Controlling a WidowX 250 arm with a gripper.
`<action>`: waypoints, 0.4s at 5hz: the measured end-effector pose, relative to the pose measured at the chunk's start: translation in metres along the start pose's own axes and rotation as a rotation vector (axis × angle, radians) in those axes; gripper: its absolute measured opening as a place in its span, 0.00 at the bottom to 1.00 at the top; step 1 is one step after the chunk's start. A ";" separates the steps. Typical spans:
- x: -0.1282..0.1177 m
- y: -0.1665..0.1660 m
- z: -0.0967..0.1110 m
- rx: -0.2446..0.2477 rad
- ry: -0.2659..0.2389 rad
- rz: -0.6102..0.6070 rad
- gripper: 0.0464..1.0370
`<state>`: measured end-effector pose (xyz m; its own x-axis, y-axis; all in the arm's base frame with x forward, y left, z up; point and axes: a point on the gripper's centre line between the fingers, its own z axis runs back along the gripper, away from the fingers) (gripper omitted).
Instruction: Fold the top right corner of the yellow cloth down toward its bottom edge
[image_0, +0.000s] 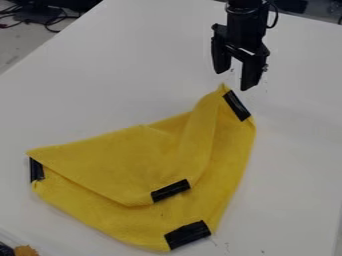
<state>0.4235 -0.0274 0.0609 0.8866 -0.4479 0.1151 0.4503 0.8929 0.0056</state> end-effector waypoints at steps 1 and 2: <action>0.006 0.011 -0.013 -0.032 0.003 -0.026 0.96; 0.007 0.011 -0.026 -0.060 0.000 -0.032 0.96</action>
<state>0.4378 -0.0217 0.0358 0.8717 -0.4762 0.1157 0.4840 0.8736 -0.0504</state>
